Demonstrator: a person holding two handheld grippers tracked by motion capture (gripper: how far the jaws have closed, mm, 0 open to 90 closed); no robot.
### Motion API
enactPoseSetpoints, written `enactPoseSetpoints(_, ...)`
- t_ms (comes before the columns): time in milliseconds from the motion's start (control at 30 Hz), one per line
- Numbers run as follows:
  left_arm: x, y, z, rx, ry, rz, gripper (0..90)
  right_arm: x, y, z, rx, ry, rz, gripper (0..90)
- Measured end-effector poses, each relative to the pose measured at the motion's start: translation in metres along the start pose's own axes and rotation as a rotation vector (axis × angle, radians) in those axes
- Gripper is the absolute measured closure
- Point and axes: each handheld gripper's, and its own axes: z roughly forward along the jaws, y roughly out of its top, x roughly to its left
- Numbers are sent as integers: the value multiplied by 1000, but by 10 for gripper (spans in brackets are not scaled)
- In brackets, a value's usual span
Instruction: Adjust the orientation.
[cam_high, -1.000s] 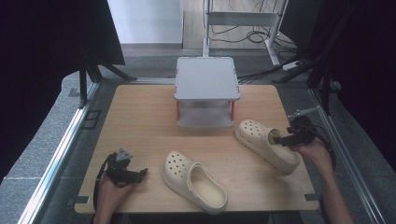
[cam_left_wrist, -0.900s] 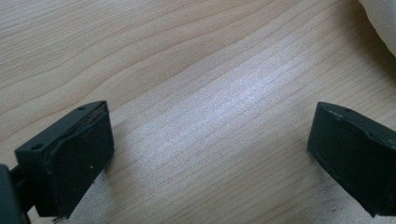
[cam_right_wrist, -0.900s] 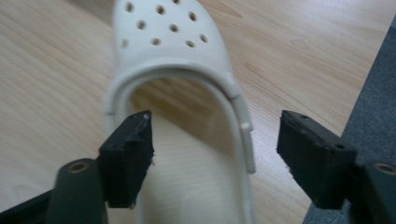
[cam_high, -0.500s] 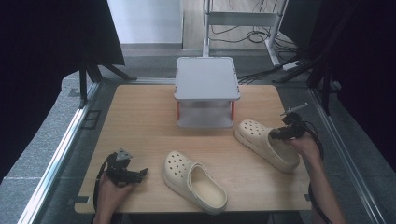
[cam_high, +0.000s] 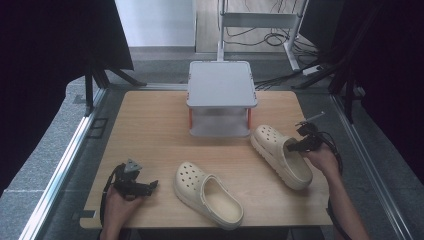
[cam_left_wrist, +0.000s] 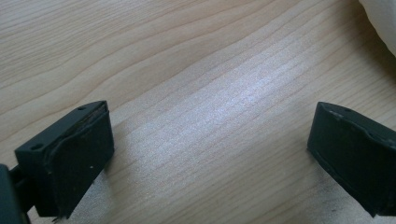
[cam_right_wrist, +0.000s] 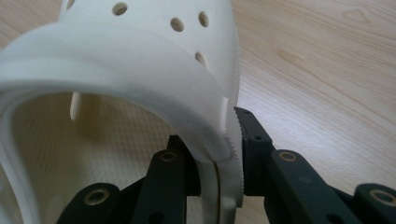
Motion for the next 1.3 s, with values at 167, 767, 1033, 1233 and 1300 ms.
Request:
enactPoseSetpoints(167,0,0,0,0,0,0,3,25,6,-13,-12,-31,-19,745)
enactPoseSetpoints(767,0,0,0,0,0,0,3,125,41,2,-25,14,-139,741)
enactPoseSetpoints(1033,0,0,0,0,0,0,3,164,52,30,-8,13,-201,742)
enactPoseSetpoints(1233,0,0,0,1,0,0,3,179,50,46,2,41,-225,741)
enactPoseSetpoints(1300,0,0,0,1,0,0,2,183,49,50,4,31,-231,741)
